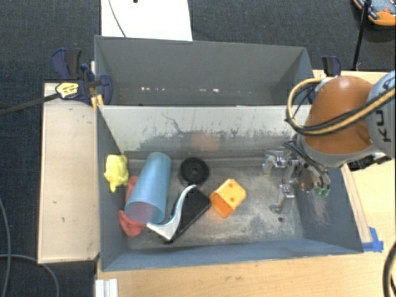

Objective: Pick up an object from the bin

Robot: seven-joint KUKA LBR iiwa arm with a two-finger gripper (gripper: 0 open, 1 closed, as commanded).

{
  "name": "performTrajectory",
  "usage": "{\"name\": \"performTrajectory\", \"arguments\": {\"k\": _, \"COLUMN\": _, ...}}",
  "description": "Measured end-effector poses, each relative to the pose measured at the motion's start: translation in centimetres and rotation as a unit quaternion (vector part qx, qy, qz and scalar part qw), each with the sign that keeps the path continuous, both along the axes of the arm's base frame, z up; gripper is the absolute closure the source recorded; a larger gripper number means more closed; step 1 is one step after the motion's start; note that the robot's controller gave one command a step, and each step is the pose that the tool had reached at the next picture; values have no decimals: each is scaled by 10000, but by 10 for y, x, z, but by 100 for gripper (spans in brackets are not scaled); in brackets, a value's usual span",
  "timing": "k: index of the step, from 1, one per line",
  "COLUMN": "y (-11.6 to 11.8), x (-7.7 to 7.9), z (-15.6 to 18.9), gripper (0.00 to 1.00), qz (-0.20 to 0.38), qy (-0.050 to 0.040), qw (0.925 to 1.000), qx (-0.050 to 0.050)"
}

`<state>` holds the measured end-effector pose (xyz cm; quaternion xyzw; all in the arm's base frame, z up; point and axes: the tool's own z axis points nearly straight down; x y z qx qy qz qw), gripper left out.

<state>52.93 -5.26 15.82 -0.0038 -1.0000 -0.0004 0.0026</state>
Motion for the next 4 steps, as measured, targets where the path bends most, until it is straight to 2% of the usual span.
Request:
{"name": "performTrajectory", "arguments": {"k": 1, "y": 0, "x": 2, "z": 4, "gripper": 0, "qz": 7, "qy": -38, "qw": 10000, "qx": -4}}
{"name": "performTrajectory", "arguments": {"k": 2, "y": 38, "x": 26, "z": -23, "gripper": 0, "qz": 153, "qy": -74, "qw": 9999, "qx": -6}}
{"name": "performTrajectory", "arguments": {"k": 3, "y": 72, "x": 28, "z": -61, "gripper": 0, "qz": -109, "qy": -45, "qw": 9999, "qx": 5}}
{"name": "performTrajectory", "arguments": {"k": 4, "y": 85, "x": 18, "z": -76, "gripper": 0, "qz": 288, "qy": -20, "qw": 9996, "qx": -1}}
